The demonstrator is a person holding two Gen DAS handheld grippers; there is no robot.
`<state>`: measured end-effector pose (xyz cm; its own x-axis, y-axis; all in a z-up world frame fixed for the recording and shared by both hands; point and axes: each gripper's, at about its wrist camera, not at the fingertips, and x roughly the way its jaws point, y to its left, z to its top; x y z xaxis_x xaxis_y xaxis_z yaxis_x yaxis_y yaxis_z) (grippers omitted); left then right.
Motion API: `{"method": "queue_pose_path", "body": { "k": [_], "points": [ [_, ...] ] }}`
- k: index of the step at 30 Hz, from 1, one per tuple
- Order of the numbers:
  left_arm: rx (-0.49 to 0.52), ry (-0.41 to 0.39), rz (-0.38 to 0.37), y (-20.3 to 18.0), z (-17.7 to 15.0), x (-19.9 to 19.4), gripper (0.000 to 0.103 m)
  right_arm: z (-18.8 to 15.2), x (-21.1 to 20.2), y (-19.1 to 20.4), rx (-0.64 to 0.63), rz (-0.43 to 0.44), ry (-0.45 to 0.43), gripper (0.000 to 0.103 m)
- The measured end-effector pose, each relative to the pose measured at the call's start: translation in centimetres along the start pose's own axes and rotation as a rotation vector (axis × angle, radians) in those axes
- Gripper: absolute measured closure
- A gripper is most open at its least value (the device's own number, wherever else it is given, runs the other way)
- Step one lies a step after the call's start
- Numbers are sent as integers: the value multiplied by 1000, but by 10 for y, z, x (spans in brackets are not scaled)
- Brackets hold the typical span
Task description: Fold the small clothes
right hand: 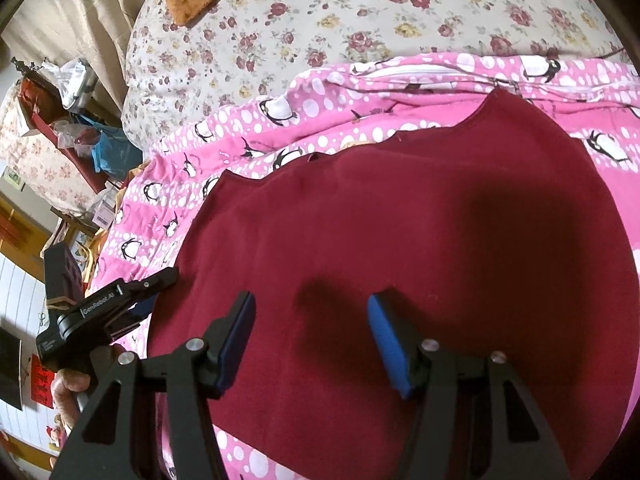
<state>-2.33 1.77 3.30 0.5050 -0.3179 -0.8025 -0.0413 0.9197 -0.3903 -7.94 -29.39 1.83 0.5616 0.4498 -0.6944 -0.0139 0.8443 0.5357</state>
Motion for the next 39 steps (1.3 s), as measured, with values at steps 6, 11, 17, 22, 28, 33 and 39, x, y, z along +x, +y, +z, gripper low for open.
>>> {"method": "queue_pose_path", "body": {
  "k": [6, 11, 17, 22, 28, 33, 39],
  "points": [
    [12, 10, 16, -2, -1, 6, 63, -1, 2, 3, -24, -18, 5, 39],
    [18, 14, 21, -4, -1, 7, 62, -2, 4, 4, -23, -18, 4, 39],
    [14, 17, 18, -4, 0, 8, 61, -1, 5, 3, -23, -15, 6, 36],
    [12, 19, 15, -4, 0, 8, 61, -3, 5, 3, -26, -14, 2, 36],
    [-43, 113, -137, 3, -1, 7, 61, -2, 5, 3, -23, -9, 2, 35],
    [-24, 114, -114, 0, -1, 8, 61, -3, 5, 3, -24, -5, -1, 34],
    [55, 115, -82, -14, -6, 12, 52, -4, 5, 4, -34, -3, -7, 31]
  ]
}}
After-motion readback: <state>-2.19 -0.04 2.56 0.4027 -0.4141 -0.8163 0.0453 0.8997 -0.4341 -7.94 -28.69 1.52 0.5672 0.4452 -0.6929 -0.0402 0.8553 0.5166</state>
